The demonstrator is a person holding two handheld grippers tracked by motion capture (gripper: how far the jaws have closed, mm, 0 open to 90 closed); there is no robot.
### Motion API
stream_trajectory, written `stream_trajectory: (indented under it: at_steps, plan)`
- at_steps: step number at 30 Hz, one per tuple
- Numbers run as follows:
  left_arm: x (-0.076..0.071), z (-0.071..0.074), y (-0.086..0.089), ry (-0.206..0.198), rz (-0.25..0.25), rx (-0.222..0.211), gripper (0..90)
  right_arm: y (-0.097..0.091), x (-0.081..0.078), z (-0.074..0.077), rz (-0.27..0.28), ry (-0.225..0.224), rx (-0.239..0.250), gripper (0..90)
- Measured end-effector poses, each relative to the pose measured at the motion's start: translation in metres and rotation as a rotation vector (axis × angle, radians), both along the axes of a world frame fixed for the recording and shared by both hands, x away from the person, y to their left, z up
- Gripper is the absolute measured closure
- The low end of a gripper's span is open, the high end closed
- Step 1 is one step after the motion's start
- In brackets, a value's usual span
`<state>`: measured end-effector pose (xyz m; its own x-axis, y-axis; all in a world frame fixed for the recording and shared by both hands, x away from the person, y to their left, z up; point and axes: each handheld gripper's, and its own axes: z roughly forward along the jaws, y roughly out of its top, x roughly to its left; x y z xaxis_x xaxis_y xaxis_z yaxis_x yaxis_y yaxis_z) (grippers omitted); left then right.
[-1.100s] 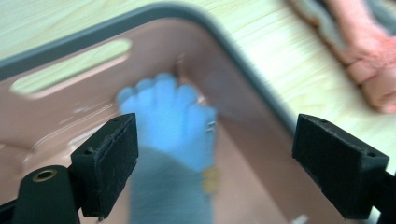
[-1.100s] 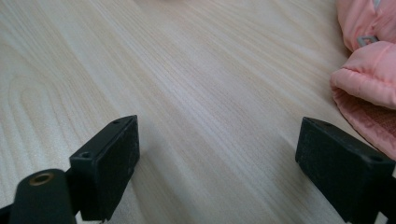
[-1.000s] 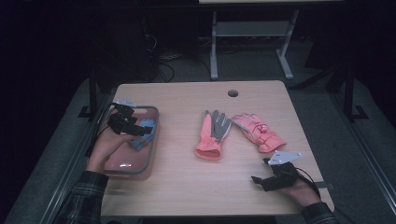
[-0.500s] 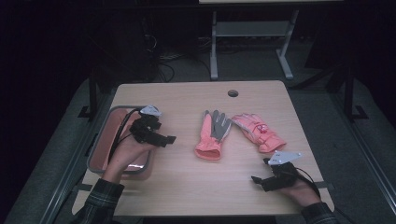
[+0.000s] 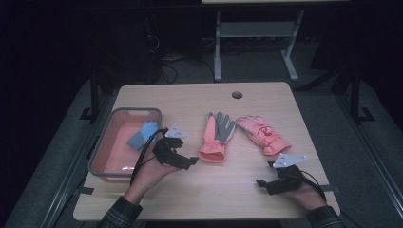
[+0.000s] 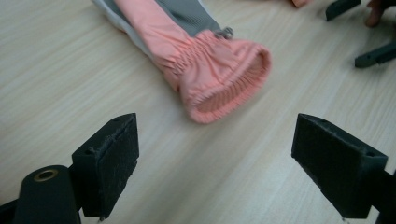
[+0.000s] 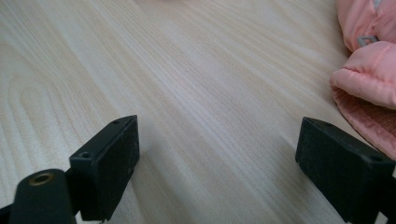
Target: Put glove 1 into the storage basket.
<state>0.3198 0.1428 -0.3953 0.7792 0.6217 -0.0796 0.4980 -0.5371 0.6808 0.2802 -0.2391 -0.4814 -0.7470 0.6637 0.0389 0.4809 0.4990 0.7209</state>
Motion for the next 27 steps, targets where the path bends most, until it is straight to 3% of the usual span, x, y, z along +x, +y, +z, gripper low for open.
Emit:
stream_trajectory:
  at_steps: [5,7,11,16,21,27]
  plan:
    - [-0.015,-0.016,-0.007,-0.021,-0.045,0.016,14.4,0.000,0.000,0.000,0.000,0.000,0.000,12.8]
    - [-0.019,-0.024,-0.008,-0.011,-0.050,0.027,14.4,0.000,0.000,0.000,-0.004,0.001,0.000,12.1]
    - [-0.025,-0.038,-0.006,-0.005,-0.054,0.022,14.3,0.001,0.000,0.000,-0.008,0.001,-0.002,11.0]
    - [-0.031,-0.053,-0.005,-0.017,-0.070,0.045,14.2,0.001,0.000,0.000,-0.012,0.001,-0.003,10.6]
    - [-0.033,-0.065,-0.002,-0.004,-0.092,0.062,13.1,0.002,0.001,0.000,-0.013,-0.001,-0.003,10.4]
    - [-0.036,-0.074,0.003,-0.039,-0.105,0.073,12.3,0.005,0.001,0.004,-0.001,0.015,-0.015,18.7]
